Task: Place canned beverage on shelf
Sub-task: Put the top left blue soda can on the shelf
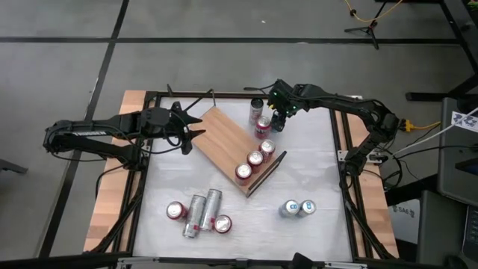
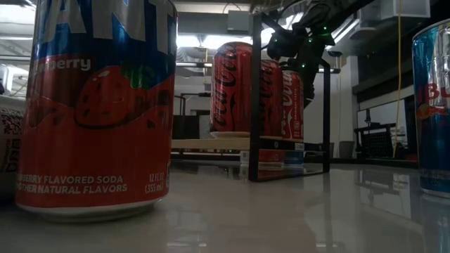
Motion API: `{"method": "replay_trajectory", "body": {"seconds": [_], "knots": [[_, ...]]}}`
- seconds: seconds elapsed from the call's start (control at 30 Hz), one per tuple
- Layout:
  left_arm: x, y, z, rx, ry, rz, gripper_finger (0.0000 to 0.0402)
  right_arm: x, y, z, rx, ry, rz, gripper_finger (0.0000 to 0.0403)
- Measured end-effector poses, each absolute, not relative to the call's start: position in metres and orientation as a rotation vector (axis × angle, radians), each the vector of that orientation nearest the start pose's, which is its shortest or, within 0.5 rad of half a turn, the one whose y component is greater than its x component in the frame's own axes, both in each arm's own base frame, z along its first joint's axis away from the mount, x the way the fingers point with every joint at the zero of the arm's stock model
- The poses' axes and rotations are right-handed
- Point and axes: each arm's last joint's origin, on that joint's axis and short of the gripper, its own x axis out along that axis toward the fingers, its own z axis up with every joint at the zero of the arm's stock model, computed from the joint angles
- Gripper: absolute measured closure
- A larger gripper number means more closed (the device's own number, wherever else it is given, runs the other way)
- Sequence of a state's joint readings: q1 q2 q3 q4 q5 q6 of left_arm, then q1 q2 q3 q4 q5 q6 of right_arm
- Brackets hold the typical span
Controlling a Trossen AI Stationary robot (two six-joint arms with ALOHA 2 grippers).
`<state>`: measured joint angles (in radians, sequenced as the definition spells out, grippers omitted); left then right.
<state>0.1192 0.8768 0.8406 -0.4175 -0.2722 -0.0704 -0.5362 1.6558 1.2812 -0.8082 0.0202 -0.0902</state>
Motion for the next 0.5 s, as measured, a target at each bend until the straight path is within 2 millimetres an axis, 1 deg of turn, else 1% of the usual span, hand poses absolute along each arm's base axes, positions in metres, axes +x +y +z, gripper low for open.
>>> {"method": "replay_trajectory", "body": {"seconds": [0.07,0.1,0.2,0.27,0.37,0.5], "knots": [[0.182,0.030,0.316,-0.033,0.441,0.400,0.0221,0.283,-0.169,0.243,0.226,1.176,-0.438,0.0187],[0.182,0.030,0.316,-0.033,0.441,0.400,0.0221,0.282,-0.169,0.243,0.226,1.176,-0.438,0.0187],[0.182,0.030,0.316,-0.033,0.441,0.400,0.0221,0.282,-0.169,0.245,0.227,1.180,-0.437,0.0186],[0.182,0.030,0.316,-0.033,0.441,0.400,0.0221,0.281,-0.168,0.248,0.231,1.200,-0.435,0.0176],[0.182,0.030,0.316,-0.033,0.441,0.400,0.0221,0.283,-0.169,0.261,0.230,1.195,-0.437,0.0163],[0.182,0.030,0.316,-0.033,0.441,0.401,0.0221,0.283,-0.170,0.284,0.222,1.198,-0.449,0.0167]]}}
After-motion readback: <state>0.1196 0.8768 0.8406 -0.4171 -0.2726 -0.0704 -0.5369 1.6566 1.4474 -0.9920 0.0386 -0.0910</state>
